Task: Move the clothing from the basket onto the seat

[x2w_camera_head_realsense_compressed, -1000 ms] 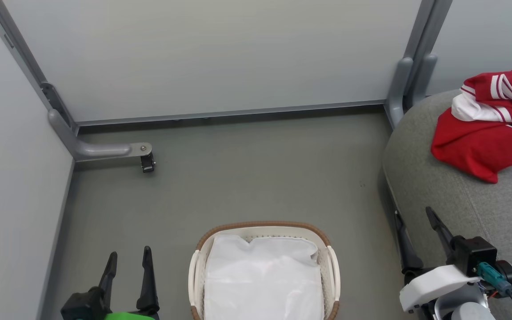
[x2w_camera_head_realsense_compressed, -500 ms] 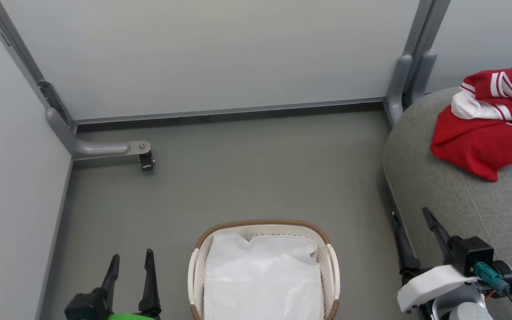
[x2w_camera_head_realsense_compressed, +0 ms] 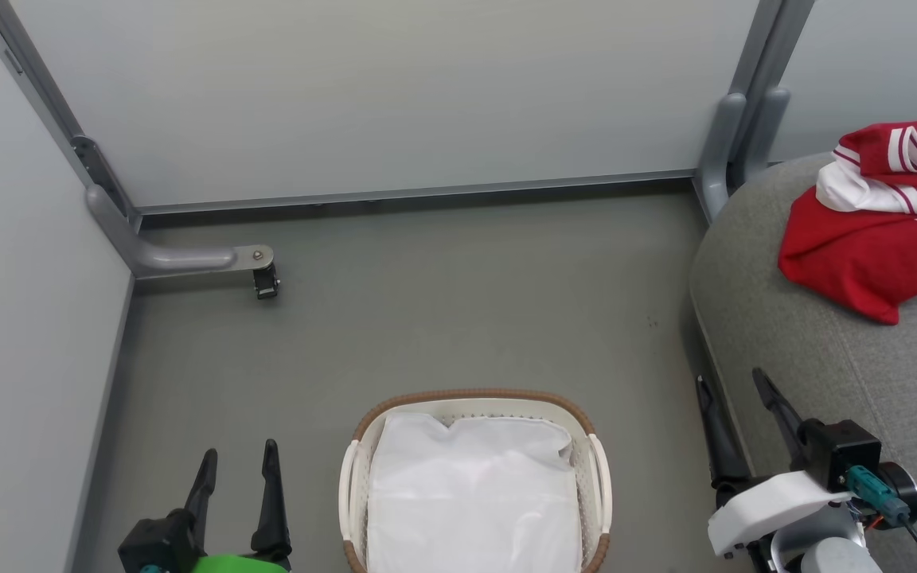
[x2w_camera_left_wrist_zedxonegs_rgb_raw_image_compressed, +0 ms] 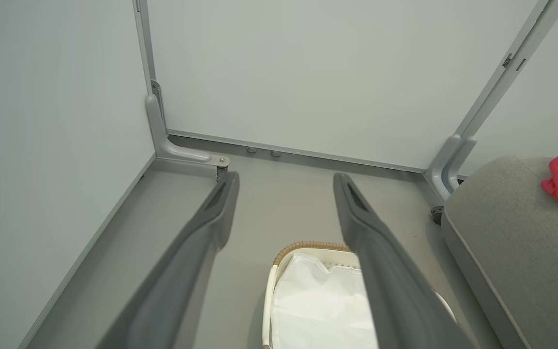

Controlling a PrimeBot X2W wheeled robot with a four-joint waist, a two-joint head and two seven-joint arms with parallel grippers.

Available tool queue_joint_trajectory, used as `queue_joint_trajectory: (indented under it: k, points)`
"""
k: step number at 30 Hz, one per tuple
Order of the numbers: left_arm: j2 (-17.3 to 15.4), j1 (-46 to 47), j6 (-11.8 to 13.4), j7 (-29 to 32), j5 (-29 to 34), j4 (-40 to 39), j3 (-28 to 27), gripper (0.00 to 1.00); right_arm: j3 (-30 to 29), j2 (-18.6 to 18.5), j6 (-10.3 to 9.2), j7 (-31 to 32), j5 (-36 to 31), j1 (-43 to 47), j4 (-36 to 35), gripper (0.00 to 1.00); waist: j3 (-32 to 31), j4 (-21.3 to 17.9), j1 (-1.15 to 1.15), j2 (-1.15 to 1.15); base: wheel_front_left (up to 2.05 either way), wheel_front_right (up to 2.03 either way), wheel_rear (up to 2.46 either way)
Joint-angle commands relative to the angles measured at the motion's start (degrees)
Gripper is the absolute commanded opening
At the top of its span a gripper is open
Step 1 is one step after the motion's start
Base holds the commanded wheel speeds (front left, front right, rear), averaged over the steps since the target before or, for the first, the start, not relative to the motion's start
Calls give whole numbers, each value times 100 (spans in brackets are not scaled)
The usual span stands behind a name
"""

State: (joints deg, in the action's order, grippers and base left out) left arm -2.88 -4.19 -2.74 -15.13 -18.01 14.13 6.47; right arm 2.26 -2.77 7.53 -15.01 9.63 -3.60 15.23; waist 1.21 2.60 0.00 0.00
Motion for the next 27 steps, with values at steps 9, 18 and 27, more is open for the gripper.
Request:
queue_joint_trajectory:
  k: [9,18,27]
  points:
    - [6,-46,-6,44,-183,249,25,0,-7,35,0,62,183,124,226,0,7,-1,0,0,0,0,0]
    - [-12,96,-64,285,-1078,221,-116,0,-115,29,-1,315,1161,73,176,0,-1,-19,0,0,0,0,0]
    - [-26,224,-118,509,-1895,188,-251,0,-211,23,-1,547,2061,23,131,0,-9,-38,0,0,0,0,0]
